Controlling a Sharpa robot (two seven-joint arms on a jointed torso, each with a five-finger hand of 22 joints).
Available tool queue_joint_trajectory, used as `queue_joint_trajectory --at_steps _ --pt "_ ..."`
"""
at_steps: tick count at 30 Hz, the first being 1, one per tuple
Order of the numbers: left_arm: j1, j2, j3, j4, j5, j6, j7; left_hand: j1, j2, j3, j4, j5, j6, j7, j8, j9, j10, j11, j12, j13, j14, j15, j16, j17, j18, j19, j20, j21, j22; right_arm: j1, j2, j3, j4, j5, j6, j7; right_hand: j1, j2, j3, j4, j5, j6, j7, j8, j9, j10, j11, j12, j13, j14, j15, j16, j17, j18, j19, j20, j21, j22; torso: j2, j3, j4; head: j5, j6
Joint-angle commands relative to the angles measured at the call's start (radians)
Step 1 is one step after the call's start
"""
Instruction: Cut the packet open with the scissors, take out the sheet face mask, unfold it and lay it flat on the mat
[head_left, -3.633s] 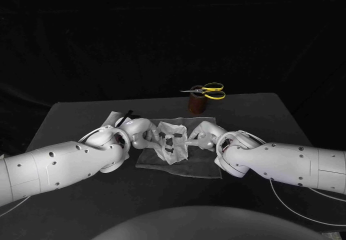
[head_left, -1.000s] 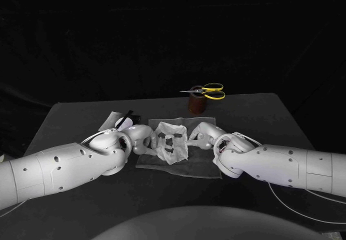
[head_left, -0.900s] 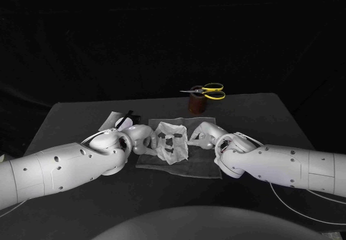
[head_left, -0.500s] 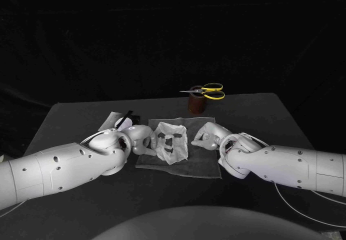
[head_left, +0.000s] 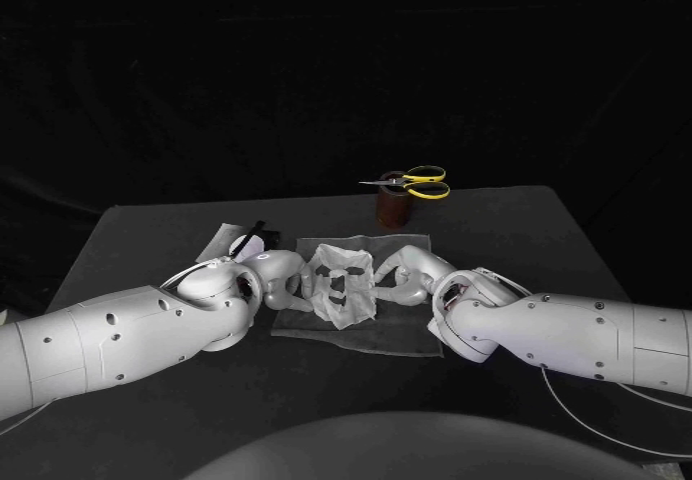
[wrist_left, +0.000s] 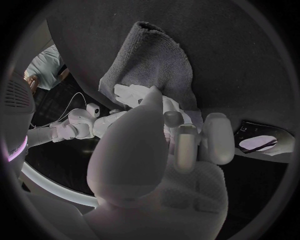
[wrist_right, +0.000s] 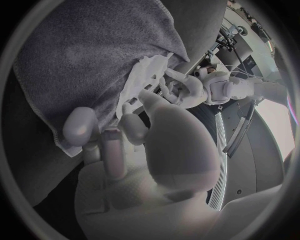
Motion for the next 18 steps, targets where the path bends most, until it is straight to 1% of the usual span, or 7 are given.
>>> queue_joint_trajectory --at_steps 1,2,7,9,14,18 --pt "-0.002 -0.001 -0.002 0.003 -0.001 0.026 -0.004 0.004 0.005 -0.005 0.002 -0.005 -0.005 0.001 0.006 0.001 0.007 0.001 0.007 0.000 0.091 -0.005 0.003 0.223 -0.007 0.005 0.001 0.005 0.001 -0.001 0.002 0.000 0.003 0.040 -0.036 0.022 0.009 -0.009 0.017 -0.017 0.039 -0.001 0.000 -0.006 0.001 0.109 0.014 0.445 0.477 0.104 0.009 0.003 0.263 0.017 0.002 0.009 0.004 0.008 0.000 -0.0006 -0.0002 0.001 0.000" --pt "-0.002 -0.001 -0.002 0.004 -0.001 0.027 -0.004 0.003 0.007 -0.005 0.002 -0.005 -0.006 0.001 0.007 0.001 0.010 0.001 0.010 0.005 0.091 -0.004 0.003 0.224 -0.007 0.005 0.001 0.005 0.001 -0.001 0.003 0.000 0.002 0.048 -0.036 0.018 0.010 -0.010 0.020 -0.020 0.042 -0.001 0.000 -0.007 0.001 0.109 0.014 0.445 0.477 0.104 0.009 0.003 0.263 0.017 0.003 0.009 0.005 0.009 -0.001 -0.0001 -0.0004 0.001 0.000" --pt "-0.002 -0.001 -0.002 0.005 0.002 0.028 -0.003 0.003 0.007 -0.005 0.002 -0.005 -0.006 0.001 0.007 0.001 0.010 0.001 0.010 0.005 0.091 -0.004 0.003 0.224 -0.007 0.005 0.001 0.005 0.001 -0.004 0.019 0.000 -0.018 0.085 -0.031 -0.016 0.010 -0.009 0.038 -0.030 0.051 0.017 -0.003 0.001 0.007 0.109 0.012 0.445 0.477 0.104 0.008 0.003 0.263 0.014 0.014 0.009 0.020 0.025 0.000 -0.0007 0.0000 0.000 0.000" --pt "-0.002 -0.001 -0.002 0.006 0.002 0.028 -0.003 0.003 0.007 -0.005 0.002 -0.005 -0.006 0.001 0.007 0.001 0.010 0.001 0.010 0.005 0.091 -0.004 0.003 0.224 -0.007 0.005 0.001 0.005 0.001 -0.007 0.026 0.000 -0.027 0.093 -0.030 -0.031 0.002 -0.009 0.043 -0.030 0.047 0.029 -0.007 0.007 0.010 0.109 0.009 0.445 0.477 0.104 0.006 0.003 0.263 0.013 0.018 0.008 0.024 0.030 0.000 -0.0004 0.0006 0.000 0.000" --pt "-0.002 0.000 -0.002 0.006 0.003 0.030 -0.003 0.004 0.010 -0.004 0.001 -0.005 -0.008 0.001 0.008 0.001 0.013 0.001 0.014 0.010 0.092 -0.004 0.003 0.224 -0.007 0.005 0.001 0.006 0.001 -0.014 0.042 0.000 -0.047 0.100 -0.025 -0.055 -0.022 -0.008 0.050 -0.026 0.020 0.041 -0.014 0.015 0.016 0.109 0.004 0.445 0.477 0.104 0.001 0.003 0.263 0.012 0.022 0.005 0.029 0.037 -0.001 -0.0001 0.0000 0.002 0.000" --pt "-0.002 -0.001 -0.002 0.006 0.003 0.031 -0.004 0.004 0.010 -0.004 0.001 -0.005 -0.008 0.001 0.008 0.001 0.013 0.001 0.014 0.010 0.092 -0.004 0.003 0.224 -0.007 0.005 0.001 0.006 0.001 -0.018 0.052 0.000 -0.057 0.101 -0.016 -0.063 -0.026 -0.007 0.052 -0.026 0.016 0.048 -0.017 0.020 0.019 0.109 0.001 0.445 0.477 0.104 0.000 0.003 0.263 0.011 0.024 0.004 0.031 0.039 0.000 -0.0006 0.0001 0.002 0.000"
